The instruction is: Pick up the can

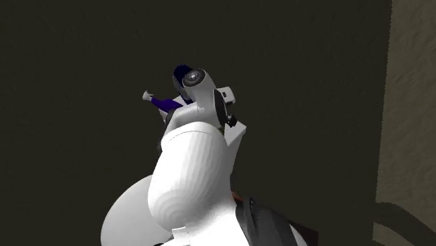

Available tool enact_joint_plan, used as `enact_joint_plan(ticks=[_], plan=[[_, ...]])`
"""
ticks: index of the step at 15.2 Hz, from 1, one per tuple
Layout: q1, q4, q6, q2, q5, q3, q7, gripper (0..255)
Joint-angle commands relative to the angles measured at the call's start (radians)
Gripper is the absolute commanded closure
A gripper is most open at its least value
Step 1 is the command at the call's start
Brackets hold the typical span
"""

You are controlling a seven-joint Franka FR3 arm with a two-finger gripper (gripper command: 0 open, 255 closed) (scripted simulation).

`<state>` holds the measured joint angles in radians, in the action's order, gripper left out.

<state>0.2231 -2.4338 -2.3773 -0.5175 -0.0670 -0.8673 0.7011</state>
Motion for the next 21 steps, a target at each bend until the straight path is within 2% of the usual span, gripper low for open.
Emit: enact_joint_plan(ticks=[1, 3, 4, 9, 12, 14, 15, 21], plan=[[0.098, 0.047, -0.043, 0.061, 0.070, -0.118, 0.111, 0], [0.232, 0.099, -0.074, 0.120, 0.159, -0.266, 0.228, 0], [0.315, 0.129, -0.084, 0.147, 0.208, -0.354, 0.289, 0], [0.389, 0.106, -0.133, 0.163, 0.235, -0.436, 0.327, 0], [0.459, 0.087, -0.175, 0.176, 0.263, -0.511, 0.363, 0], [0.459, 0.087, -0.176, 0.176, 0.262, -0.512, 0.362, 0], [0.450, 0.084, -0.176, 0.173, 0.259, -0.503, 0.359, 255], [0.453, 0.085, -0.176, 0.174, 0.260, -0.507, 0.361, 255]])
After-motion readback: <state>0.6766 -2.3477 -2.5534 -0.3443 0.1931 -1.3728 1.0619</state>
